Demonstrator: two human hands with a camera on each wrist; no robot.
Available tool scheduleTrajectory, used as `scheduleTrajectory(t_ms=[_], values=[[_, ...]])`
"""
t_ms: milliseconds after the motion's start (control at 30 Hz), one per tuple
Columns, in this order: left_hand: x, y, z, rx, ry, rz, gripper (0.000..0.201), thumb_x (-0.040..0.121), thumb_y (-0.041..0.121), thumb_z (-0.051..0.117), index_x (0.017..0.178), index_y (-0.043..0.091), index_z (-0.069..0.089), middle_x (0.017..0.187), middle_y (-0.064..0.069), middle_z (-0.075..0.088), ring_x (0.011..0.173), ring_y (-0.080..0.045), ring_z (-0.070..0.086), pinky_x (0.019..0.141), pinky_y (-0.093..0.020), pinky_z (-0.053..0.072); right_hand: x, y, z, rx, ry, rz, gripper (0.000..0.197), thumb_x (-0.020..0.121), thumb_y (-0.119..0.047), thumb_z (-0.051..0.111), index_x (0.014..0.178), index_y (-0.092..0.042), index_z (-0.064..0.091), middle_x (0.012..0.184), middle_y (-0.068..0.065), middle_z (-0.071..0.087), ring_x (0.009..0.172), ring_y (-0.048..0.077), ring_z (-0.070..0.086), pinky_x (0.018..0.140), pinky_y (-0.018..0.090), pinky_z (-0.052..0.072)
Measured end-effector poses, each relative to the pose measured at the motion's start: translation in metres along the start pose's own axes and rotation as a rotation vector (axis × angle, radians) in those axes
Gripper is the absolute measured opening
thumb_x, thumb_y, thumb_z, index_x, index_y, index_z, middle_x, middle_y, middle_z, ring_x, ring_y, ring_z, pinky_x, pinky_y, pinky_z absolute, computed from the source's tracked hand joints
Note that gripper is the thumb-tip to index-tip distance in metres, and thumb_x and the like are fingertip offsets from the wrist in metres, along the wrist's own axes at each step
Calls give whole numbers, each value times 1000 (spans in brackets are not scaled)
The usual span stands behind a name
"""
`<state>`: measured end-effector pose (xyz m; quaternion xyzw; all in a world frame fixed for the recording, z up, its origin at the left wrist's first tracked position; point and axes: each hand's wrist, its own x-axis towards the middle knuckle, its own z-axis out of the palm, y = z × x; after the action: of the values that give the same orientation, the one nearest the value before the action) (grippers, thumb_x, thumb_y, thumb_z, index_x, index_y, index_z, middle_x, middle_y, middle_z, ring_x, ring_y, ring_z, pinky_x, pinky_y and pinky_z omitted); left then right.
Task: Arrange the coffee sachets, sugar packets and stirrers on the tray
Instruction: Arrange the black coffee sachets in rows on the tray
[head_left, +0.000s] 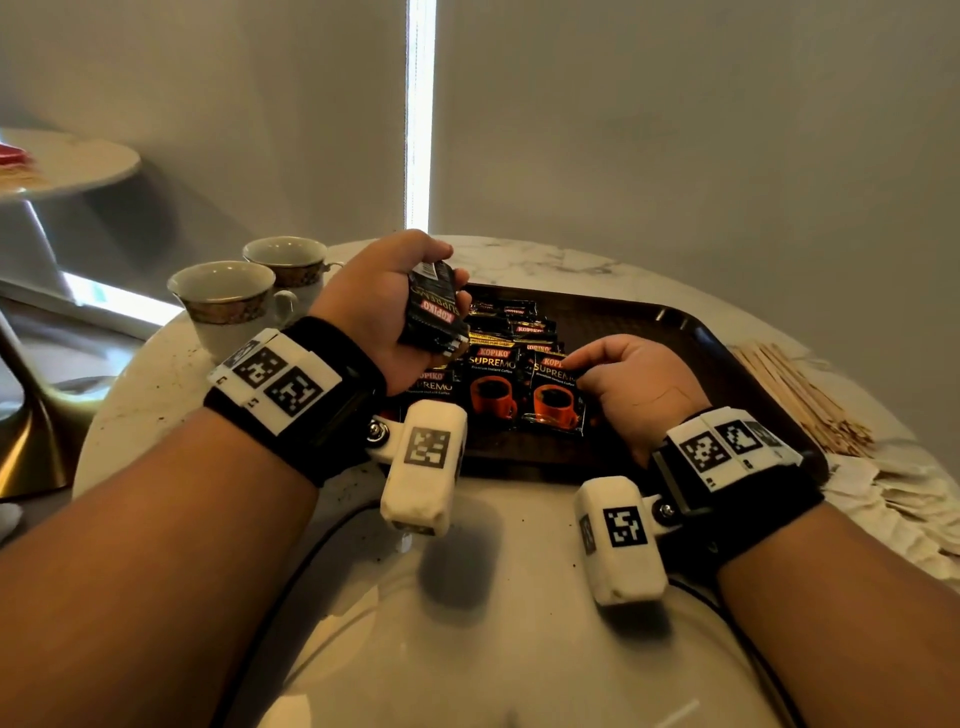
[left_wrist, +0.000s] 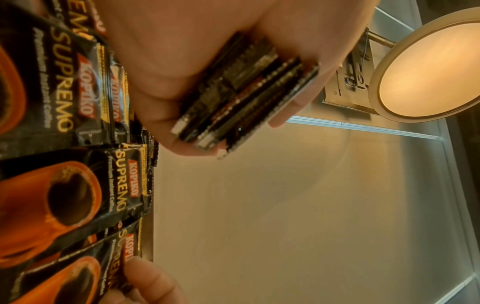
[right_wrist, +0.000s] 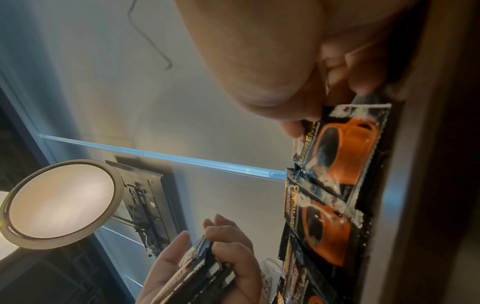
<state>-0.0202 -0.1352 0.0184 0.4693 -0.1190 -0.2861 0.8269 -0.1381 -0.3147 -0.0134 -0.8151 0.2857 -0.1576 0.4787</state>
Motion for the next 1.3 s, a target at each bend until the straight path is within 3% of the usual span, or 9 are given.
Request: scheduleTrajectory(t_ms=[267, 433, 567, 700, 867, 1000, 1133, 1233, 1300], values=[[-1, -1, 0, 24, -38, -28, 26, 91, 23, 60, 114, 14, 54, 96, -5, 62, 74, -17, 61, 62, -32, 52, 2, -2, -1, -18, 45, -36, 23, 87, 2, 67, 86, -20, 65, 99, 7, 71, 91, 24, 70, 87, 46, 58], [-2, -1, -2, 7, -58, -82, 22, 90, 31, 57, 105, 15, 57, 97, -7, 59, 73, -19, 60, 66, -32, 50, 4, -3, 0, 4, 49, -38, 21, 87, 1, 69, 86, -19, 66, 100, 9, 72, 91, 25, 71, 85, 46, 59], [-3, -2, -2, -36, -55, -106, 28, 86, 29, 48, 105, 11, 59, 103, -11, 57, 77, -22, 58, 69, -33, 48, 4, 0, 0, 25, 71, -47, 18, 89, -3, 69, 86, -20, 65, 98, 6, 72, 86, 22, 71, 75, 38, 61], [-2, -2, -4, -77, -48, -95, 35, 84, 23, 42, 109, 8, 60, 109, -15, 56, 80, -26, 60, 73, -36, 50, 3, 0, 1, 47, 87, -57, 13, 90, -4, 69, 88, -17, 65, 95, 8, 71, 80, 25, 70, 71, 40, 60], [-2, -6, 1, 15, -46, -62, 36, 88, 11, 38, 116, 9, 59, 115, -22, 59, 81, -34, 71, 73, -46, 59, 1, 4, -1, 61, 151, -81, 8, 88, -14, 72, 90, -21, 68, 90, 4, 72, 88, 28, 71, 79, 49, 61], [-2, -6, 2, 70, -99, -111, 33, 93, 7, 38, 118, 12, 59, 126, -25, 60, 98, -41, 69, 72, -52, 61, -4, 4, -4, 126, 194, -201, 11, 90, -14, 69, 97, -23, 68, 89, -5, 68, 80, 7, 66, 67, 26, 56], [-1, -6, 0, 146, -150, -159, 37, 95, 11, 44, 127, 16, 61, 129, -22, 65, 99, -41, 71, 80, -51, 60, -16, -3, 0, 368, 68, -328, 21, 93, 4, 61, 104, -11, 70, 79, -2, 61, 58, -6, 61, 51, 10, 47], [-1, -7, 1, 142, -174, -159, 39, 96, 11, 47, 133, 14, 59, 124, -20, 67, 91, -35, 73, 73, -45, 61, -20, -7, 4, 417, -41, -388, 31, 93, 8, 59, 108, -16, 72, 81, -4, 62, 68, -1, 65, 62, 18, 55], [-2, -9, 3, 133, -198, -161, 35, 95, 10, 48, 128, 12, 59, 119, -21, 66, 86, -34, 72, 71, -43, 60, -22, -8, 7, 409, -94, -409, 42, 92, 7, 61, 108, -29, 73, 77, -13, 65, 76, 9, 66, 77, 40, 62]])
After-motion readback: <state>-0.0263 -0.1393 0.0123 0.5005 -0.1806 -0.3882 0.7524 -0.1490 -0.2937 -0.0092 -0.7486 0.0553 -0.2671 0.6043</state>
